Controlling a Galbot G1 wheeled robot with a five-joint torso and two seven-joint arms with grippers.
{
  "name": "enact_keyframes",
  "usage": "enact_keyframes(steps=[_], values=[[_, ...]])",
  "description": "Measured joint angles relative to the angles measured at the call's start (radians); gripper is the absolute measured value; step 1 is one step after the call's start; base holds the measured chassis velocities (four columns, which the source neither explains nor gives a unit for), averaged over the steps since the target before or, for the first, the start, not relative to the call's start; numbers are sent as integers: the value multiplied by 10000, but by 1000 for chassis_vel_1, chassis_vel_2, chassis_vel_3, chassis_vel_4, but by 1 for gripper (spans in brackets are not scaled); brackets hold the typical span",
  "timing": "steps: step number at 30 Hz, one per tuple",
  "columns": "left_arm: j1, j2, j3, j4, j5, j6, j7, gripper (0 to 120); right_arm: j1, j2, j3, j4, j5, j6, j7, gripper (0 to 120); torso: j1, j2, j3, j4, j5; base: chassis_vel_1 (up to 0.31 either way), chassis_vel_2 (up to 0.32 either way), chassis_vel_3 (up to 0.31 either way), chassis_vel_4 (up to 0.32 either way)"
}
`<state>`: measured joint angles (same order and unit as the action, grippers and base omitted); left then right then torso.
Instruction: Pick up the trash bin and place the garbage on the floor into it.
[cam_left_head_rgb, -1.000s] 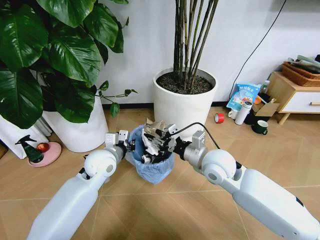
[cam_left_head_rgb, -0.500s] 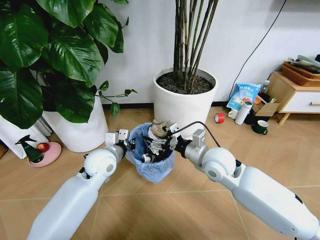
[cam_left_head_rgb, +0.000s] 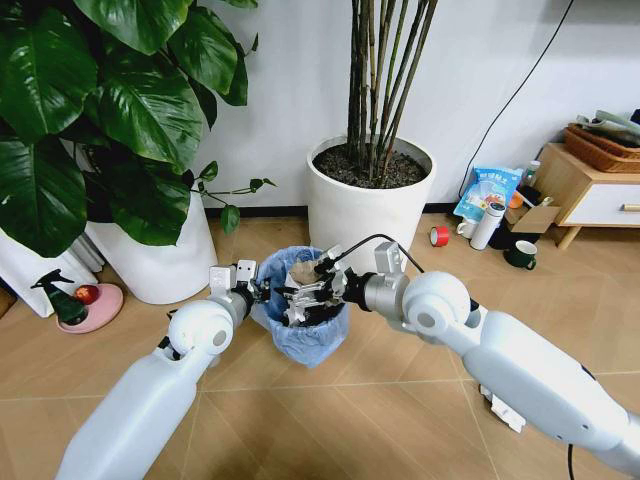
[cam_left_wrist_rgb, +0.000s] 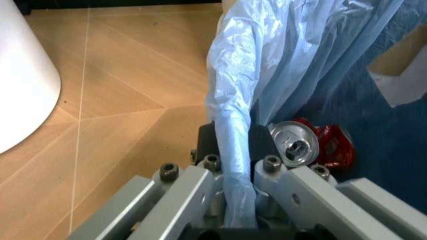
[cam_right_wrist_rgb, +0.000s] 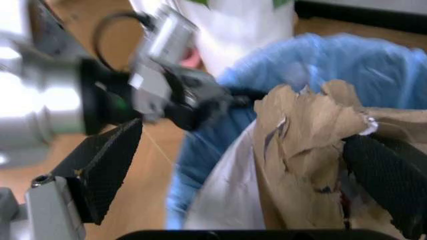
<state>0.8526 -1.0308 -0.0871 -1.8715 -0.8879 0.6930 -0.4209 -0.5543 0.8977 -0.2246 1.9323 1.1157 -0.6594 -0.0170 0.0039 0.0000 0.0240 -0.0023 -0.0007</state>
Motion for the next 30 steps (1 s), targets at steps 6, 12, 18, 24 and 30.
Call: enact_keyframes(steps=[6,12,18,24,30], values=[[66,57,-57,-75,-1,-21,0,0,-115,-138,36,-312,-2647,447,-1203,100,0,0,0,0,0,0,0,0,0],[91,63,-94,-158,-1,-53,-1,0,-241,-186,30,-494,-3393,1340,-1094,100,0,0,0,0,1,0,0,0,0],[173,78,-179,-186,-1,-72,16,0,-512,-180,321,-185,-3163,2240,-157,100,0,0,0,0,1,0,0,0,0],[382,123,-336,-228,16,-78,35,0,-1120,-437,1151,777,-3121,2864,1005,100,0,0,-1,0,-1,0,0,0,0],[935,160,-691,-460,180,-106,12,0,-1954,-556,1800,1168,-3307,2886,2176,100,0,0,-1,2,0,0,0,0,0]])
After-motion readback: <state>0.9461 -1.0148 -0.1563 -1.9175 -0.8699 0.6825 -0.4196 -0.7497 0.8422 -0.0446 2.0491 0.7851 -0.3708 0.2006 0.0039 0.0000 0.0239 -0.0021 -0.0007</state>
